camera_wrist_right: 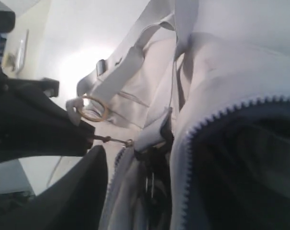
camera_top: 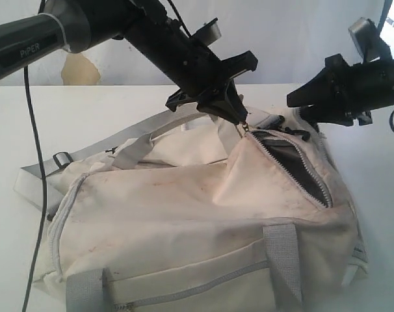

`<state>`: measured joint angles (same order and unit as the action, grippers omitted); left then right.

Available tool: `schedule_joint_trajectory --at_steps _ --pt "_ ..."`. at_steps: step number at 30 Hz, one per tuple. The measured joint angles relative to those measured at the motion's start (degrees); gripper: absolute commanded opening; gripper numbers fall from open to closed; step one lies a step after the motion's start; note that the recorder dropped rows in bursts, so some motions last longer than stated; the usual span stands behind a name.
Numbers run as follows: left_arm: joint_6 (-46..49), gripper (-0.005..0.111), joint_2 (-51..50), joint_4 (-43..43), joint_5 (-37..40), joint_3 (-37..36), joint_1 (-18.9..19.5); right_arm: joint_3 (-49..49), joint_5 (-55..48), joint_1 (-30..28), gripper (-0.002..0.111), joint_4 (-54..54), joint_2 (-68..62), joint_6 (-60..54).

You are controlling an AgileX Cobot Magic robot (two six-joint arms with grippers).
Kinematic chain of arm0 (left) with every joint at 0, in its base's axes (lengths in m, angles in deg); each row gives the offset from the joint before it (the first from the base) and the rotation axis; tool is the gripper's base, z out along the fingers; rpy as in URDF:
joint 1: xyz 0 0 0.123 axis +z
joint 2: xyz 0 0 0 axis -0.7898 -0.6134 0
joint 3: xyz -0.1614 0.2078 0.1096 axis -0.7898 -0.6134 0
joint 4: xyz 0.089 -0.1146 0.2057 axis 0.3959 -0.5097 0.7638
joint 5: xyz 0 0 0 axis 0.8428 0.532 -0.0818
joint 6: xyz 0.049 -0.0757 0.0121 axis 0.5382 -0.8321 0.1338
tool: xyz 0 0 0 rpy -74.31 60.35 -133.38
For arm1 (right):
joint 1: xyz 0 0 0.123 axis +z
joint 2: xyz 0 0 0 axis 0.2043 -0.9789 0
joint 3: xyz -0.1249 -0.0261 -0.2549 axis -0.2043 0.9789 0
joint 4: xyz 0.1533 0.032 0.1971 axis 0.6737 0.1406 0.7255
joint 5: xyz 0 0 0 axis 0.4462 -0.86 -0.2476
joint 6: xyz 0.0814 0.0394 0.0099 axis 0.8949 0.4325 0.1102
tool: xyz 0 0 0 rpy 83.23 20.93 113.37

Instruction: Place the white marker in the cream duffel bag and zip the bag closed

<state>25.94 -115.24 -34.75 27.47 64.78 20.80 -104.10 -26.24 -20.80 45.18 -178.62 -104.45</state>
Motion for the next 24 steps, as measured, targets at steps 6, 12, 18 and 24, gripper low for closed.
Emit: schedule_joint_trajectory --at_steps 6,12,18,24 --pt "0.38 0.0 1.01 0.0 0.0 0.0 0.0 -0.86 6.36 0.0 0.051 -2.01 4.08 -1.82" --pt "0.38 0.0 1.14 0.0 0.0 0.0 0.0 -0.86 3.05 0.85 0.051 -2.25 7.15 -3.84" --pt "0.38 0.0 1.14 -2.65 0.0 0.0 0.0 -0.89 1.5 5.55 0.051 -4.64 7.39 -6.73" --pt "0.38 0.0 1.14 -3.76 0.0 0.0 0.0 -0.89 6.91 9.92 0.05 -14.3 7.42 -7.85"
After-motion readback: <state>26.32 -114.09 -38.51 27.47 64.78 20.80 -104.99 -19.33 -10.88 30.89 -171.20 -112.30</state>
